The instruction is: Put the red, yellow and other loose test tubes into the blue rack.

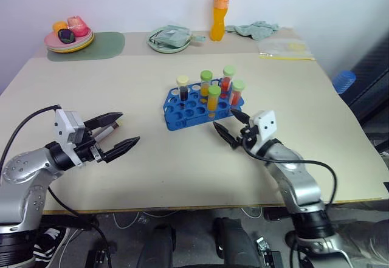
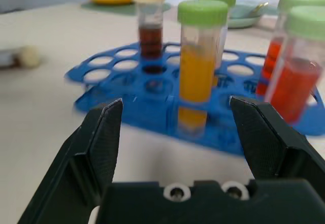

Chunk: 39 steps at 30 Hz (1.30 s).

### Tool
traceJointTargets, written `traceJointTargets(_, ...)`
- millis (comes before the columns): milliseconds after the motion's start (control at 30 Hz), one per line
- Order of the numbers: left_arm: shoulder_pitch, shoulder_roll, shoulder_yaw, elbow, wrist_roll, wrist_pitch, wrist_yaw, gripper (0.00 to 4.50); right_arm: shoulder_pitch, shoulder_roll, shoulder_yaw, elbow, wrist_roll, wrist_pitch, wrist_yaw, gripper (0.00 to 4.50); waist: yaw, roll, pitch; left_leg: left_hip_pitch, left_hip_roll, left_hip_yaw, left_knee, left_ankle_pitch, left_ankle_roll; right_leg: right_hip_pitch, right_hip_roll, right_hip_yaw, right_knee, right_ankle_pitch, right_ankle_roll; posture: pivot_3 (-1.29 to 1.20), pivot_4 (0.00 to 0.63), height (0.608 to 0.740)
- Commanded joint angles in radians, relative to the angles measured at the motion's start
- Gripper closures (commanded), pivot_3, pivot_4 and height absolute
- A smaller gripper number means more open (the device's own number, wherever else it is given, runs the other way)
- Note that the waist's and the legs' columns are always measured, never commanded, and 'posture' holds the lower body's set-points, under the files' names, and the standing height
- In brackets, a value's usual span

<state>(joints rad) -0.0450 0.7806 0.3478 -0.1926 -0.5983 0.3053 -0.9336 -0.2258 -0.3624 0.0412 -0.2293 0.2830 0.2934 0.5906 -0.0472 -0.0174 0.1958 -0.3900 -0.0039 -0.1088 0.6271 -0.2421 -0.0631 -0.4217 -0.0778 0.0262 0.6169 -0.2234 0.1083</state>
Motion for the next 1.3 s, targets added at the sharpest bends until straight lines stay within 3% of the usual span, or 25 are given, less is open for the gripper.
traceJointTargets(33, -0.067, 0.073, 0.039, 0.029, 0.043, 0.123, 0.117, 0.00, -0.041, -0.063, -0.059, -0.141, 0.204, 0.063, 0.161, 0.54, 0.003, 0.000, 0.000, 0.000, 0.000, -0.001, 0.000, 0.000, 0.000, 0.000, 0.000, 0.000, 0.000, 0.000, 0.000, 0.00, 0.150, 0.740)
traceJointTargets(100, -0.118, 0.124, 0.042, 0.079, 0.040, 0.215, 0.144, 0.00, -0.077, -0.104, -0.045, -0.163, 0.255, 0.106, 0.223, 0.03, 0.003, -0.001, 0.000, 0.000, 0.000, -0.001, 0.001, 0.000, 0.000, 0.000, 0.000, 0.000, 0.000, 0.000, 0.000, 0.00, 0.150, 0.740)
traceJointTargets(267, -0.255, 0.349, -0.104, 0.243, 0.056, 0.433, -0.032, 0.00, -0.194, -0.208, 0.019, -0.187, 0.319, 0.221, 0.353, 0.03, 0.003, -0.001, 0.000, -0.001, 0.000, 0.000, 0.000, 0.000, 0.000, 0.000, 0.000, -0.001, -0.001, 0.000, 0.000, 0.00, 0.150, 0.740)
traceJointTargets(433, -0.566, 0.421, -0.377, 0.495, 0.185, 0.514, -0.248, 0.00, -0.250, -0.239, 0.039, -0.141, 0.330, 0.231, 0.444, 0.03, 0.012, -0.002, 0.000, -0.002, 0.000, -0.001, 0.000, 0.000, 0.000, -0.001, 0.000, -0.001, 0.000, 0.000, 0.001, 0.00, 0.150, 0.740)
traceJointTargets(667, -0.977, 0.306, -0.744, 1.005, 0.513, 0.290, -0.636, 0.00, -0.253, -0.239, 0.075, -0.122, 0.281, 0.154, 0.510, 0.03, 0.011, -0.003, 0.000, -0.003, -0.001, 0.000, 0.001, 0.000, 0.000, -0.001, 0.000, -0.001, 0.000, 0.000, 0.001, 0.00, 0.150, 0.740)
traceJointTargets(733, -1.067, 0.262, -0.817, 1.131, 0.576, 0.254, -0.677, 0.00, -0.250, -0.234, 0.071, -0.123, 0.277, 0.147, 0.505, 0.03, 0.006, -0.004, 0.001, -0.003, -0.001, 0.000, 0.001, 0.000, 0.000, -0.002, 0.000, -0.001, 0.000, 0.000, 0.001, 0.00, 0.150, 0.740)
traceJointTargets(800, -1.133, 0.227, -0.910, 1.244, 0.647, 0.110, -0.681, 0.00, -0.238, -0.229, 0.072, -0.114, 0.269, 0.135, 0.501, 0.03, 0.004, -0.004, 0.001, -0.004, -0.001, 0.000, 0.001, 0.000, 0.000, -0.002, 0.000, -0.001, 0.001, 0.000, 0.003, 0.00, 0.150, 0.740)
traceJointTargets(867, -1.182, 0.186, -0.936, 1.345, 0.736, 0.018, -0.649, 0.00, -0.227, -0.216, 0.078, -0.106, 0.249, 0.109, 0.489, 0.03, 0.005, -0.004, 0.001, -0.004, -0.001, 0.000, 0.001, 0.000, 0.000, -0.002, 0.000, -0.001, 0.001, 0.002, 0.005, 0.00, 0.150, 0.740)
traceJointTargets(967, -1.251, 0.105, -0.888, 1.448, 0.771, 0.036, -0.574, 0.00, -0.210, -0.201, 0.082, -0.113, 0.235, 0.100, 0.466, 0.03, 0.008, -0.004, 0.001, -0.004, -0.001, 0.000, 0.001, 0.000, 0.000, -0.002, 0.000, -0.001, 0.001, 0.002, 0.006, 0.00, 0.150, 0.740)
traceJointTargets(1100, -1.261, 0.068, -0.891, 1.492, 0.850, -0.037, -0.507, 0.00, -0.195, -0.197, 0.079, -0.123, 0.230, 0.102, 0.447, 0.03, 0.007, -0.005, 0.001, -0.005, -0.001, -0.001, 0.002, 0.000, 0.000, -0.002, 0.000, -0.001, 0.001, 0.002, 0.007, 0.00, 0.150, 0.740)
traceJointTargets(1233, -1.242, 0.024, -0.848, 1.518, 0.860, 0.011, -0.491, 0.00, -0.189, -0.191, 0.082, -0.136, 0.230, 0.103, 0.422, 0.03, 0.006, -0.005, 0.001, -0.005, -0.001, -0.001, 0.002, 0.000, 0.000, -0.002, 0.000, -0.001, 0.002, 0.002, 0.007, 0.00, 0.150, 0.740)
traceJointTargets(1300, -1.221, 0.017, -0.845, 1.521, 0.881, 0.006, -0.474, 0.53, -0.191, -0.188, 0.083, -0.134, 0.226, 0.097, 0.413, 0.00, 0.005, -0.005, 0.001, -0.005, -0.001, -0.001, 0.002, 0.000, 0.000, -0.002, 0.000, -0.001, 0.002, 0.002, 0.007, 0.00, 0.150, 0.740)
